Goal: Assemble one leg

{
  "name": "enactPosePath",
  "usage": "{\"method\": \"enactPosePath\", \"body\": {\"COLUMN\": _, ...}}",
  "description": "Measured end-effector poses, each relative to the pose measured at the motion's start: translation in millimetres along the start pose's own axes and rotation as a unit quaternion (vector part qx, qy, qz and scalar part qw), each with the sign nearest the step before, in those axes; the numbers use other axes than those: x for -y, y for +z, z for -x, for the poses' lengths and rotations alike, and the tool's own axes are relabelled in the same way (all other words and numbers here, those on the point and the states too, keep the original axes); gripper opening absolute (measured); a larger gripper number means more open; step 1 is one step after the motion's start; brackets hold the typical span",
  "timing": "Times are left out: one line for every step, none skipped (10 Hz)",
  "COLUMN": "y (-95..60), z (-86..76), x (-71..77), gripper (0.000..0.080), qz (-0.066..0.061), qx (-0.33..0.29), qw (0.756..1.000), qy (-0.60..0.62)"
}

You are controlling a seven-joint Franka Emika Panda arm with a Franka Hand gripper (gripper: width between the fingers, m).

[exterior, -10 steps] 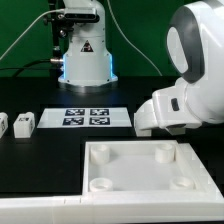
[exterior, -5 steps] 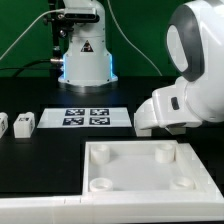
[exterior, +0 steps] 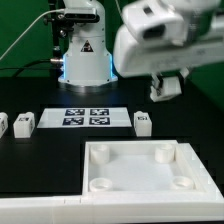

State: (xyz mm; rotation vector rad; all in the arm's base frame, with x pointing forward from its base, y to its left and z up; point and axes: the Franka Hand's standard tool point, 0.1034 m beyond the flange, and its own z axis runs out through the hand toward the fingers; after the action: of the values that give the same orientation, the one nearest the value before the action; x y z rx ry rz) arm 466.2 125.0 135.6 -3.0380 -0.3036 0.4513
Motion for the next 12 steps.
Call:
{"method": "enactPosePath", "body": {"y": -17.8, "z": 5.7, "x": -9.9, "gripper": 0.0293, "qz": 0.01, "qx": -0.065, "qw": 0.998, "qy": 0.003}}
{"method": "enactPosePath", "body": {"y": -34.2, "z": 6.5, "x": -20.4, "gripper": 0.0293, "qz": 0.019, "qx": -0.129, "qw": 0.991, "qy": 0.001}}
{"method": "enactPosePath", "body": {"y": -47.6, "z": 6.6, "x": -27.9, "gripper": 0.0293, "qz": 0.025, "qx": -0.186, "qw": 0.982, "qy": 0.006}}
{"method": "enactPosePath", "body": {"y": -57.6, "z": 9.4, "x": -27.2, "gripper": 0.0293, "qz": 0.029, "qx": -0.238, "qw": 0.971, "qy": 0.011}}
{"method": "enactPosePath", "body": {"y": -58.5, "z": 8.7, "x": -28.2, "gripper": 0.0293, "qz": 0.035, "qx": -0.307, "qw": 0.951, "qy": 0.003}}
{"method": "enactPosePath", "body": {"y": -55.3, "z": 9.0, "x": -29.6, "gripper": 0.0293, "qz": 0.036, "qx": -0.355, "qw": 0.934, "qy": 0.004}}
{"method": "enactPosePath", "body": {"y": -51.5, "z": 11.2, "x": -29.9, "gripper": 0.0293, "qz": 0.037, "qx": -0.36, "qw": 0.932, "qy": 0.004}}
{"method": "enactPosePath", "body": {"y": -52.1, "z": 10.7, "x": -30.1, "gripper": 0.0293, "qz": 0.037, "qx": -0.359, "qw": 0.933, "qy": 0.004}}
{"method": "enactPosePath", "body": {"y": -51.8, "z": 9.4, "x": -30.1, "gripper": 0.0293, "qz": 0.036, "qx": -0.359, "qw": 0.933, "qy": 0.004}}
{"method": "enactPosePath", "body": {"y": -55.4, "z": -17.7, "x": -20.0, "gripper": 0.0293, "qz": 0.021, "qx": -0.363, "qw": 0.932, "qy": 0.007}}
{"method": "enactPosePath", "body": {"y": -62.5, "z": -55.6, "x": -14.6, "gripper": 0.0293, "qz": 0.013, "qx": -0.372, "qw": 0.928, "qy": -0.009}}
{"method": "enactPosePath", "body": {"y": -66.5, "z": -79.8, "x": -19.3, "gripper": 0.0293, "qz": 0.007, "qx": -0.384, "qw": 0.923, "qy": -0.005}}
